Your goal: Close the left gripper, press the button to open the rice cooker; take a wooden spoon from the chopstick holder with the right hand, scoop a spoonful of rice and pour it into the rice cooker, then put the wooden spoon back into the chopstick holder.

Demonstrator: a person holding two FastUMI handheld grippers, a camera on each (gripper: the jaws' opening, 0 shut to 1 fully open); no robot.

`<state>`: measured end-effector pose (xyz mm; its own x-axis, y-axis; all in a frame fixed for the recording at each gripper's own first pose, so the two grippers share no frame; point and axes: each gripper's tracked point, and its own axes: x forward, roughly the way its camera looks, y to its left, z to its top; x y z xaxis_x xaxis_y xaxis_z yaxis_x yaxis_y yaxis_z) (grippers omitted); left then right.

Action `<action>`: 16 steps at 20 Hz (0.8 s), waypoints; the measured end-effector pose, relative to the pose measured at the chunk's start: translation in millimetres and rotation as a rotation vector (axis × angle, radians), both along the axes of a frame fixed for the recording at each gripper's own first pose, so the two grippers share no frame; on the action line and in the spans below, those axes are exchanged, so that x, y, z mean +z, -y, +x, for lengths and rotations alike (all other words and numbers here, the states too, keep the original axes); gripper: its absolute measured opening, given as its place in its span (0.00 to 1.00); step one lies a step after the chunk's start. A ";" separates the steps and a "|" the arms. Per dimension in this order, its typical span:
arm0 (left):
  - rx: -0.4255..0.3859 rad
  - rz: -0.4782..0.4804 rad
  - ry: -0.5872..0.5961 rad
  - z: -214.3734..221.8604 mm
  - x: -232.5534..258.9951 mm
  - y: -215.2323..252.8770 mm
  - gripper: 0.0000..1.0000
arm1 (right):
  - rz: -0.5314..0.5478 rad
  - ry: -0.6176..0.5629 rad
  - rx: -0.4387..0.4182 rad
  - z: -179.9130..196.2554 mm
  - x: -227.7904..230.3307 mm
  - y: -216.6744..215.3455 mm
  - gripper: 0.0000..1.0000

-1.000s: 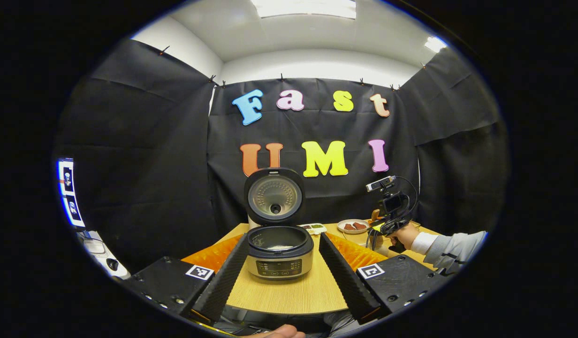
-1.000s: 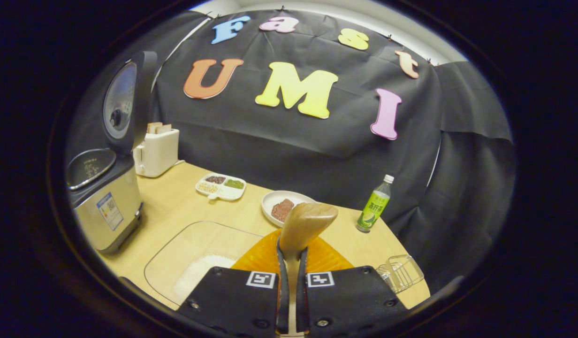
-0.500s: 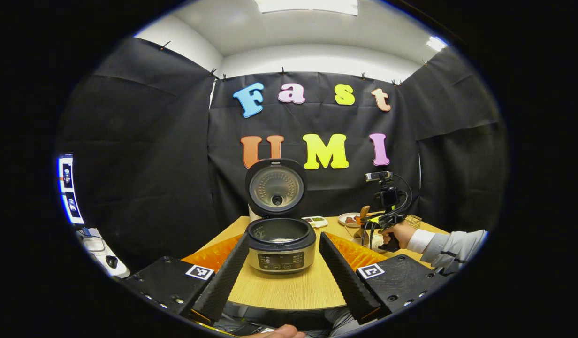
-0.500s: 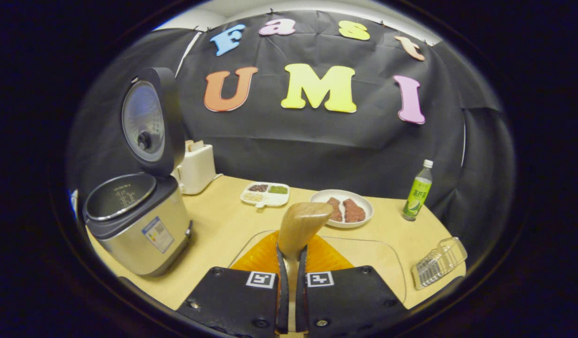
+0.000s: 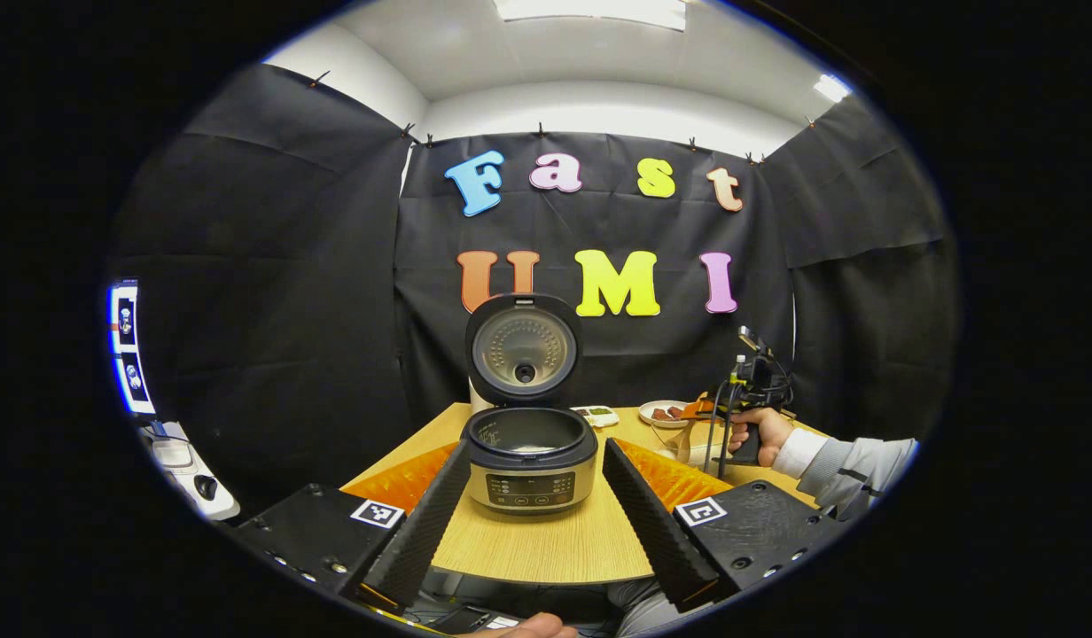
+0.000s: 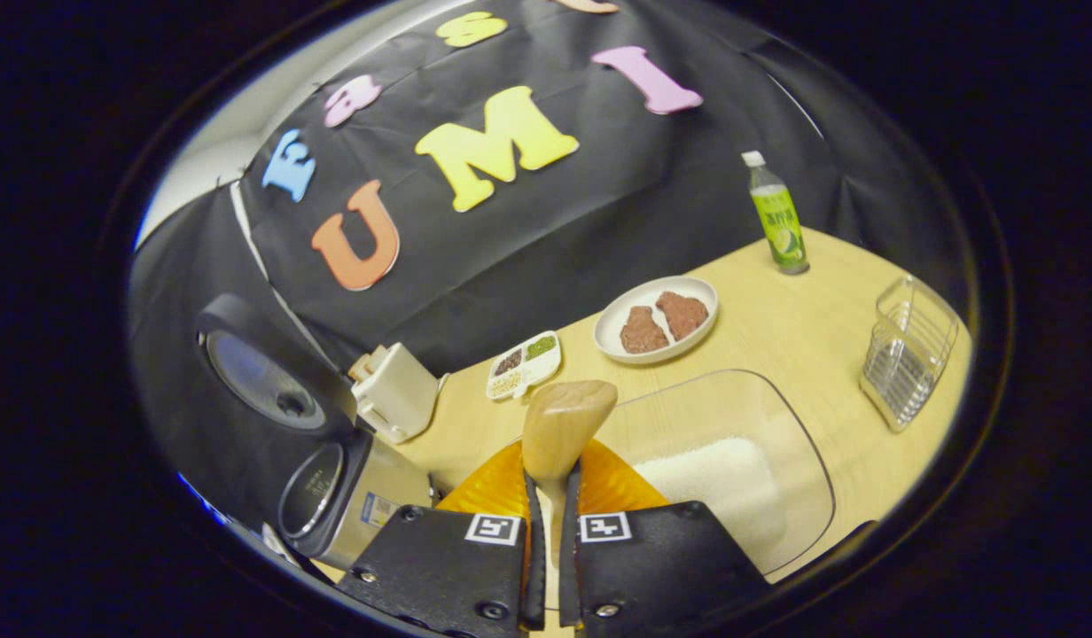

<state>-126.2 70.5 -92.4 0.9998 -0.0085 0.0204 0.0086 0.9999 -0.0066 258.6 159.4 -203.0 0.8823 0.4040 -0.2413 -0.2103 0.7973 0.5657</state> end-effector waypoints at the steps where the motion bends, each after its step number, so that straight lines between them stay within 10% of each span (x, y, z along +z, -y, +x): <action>1: -0.001 0.002 -0.001 0.2 0.1 1.6 0.96 | 0.059 -0.027 -0.007 0.4 -2.0 5.8 0.11; 16: -0.028 0.036 -0.010 -1.6 5.3 24.3 0.96 | 0.632 -0.048 -0.105 -2.3 29.9 76.6 0.11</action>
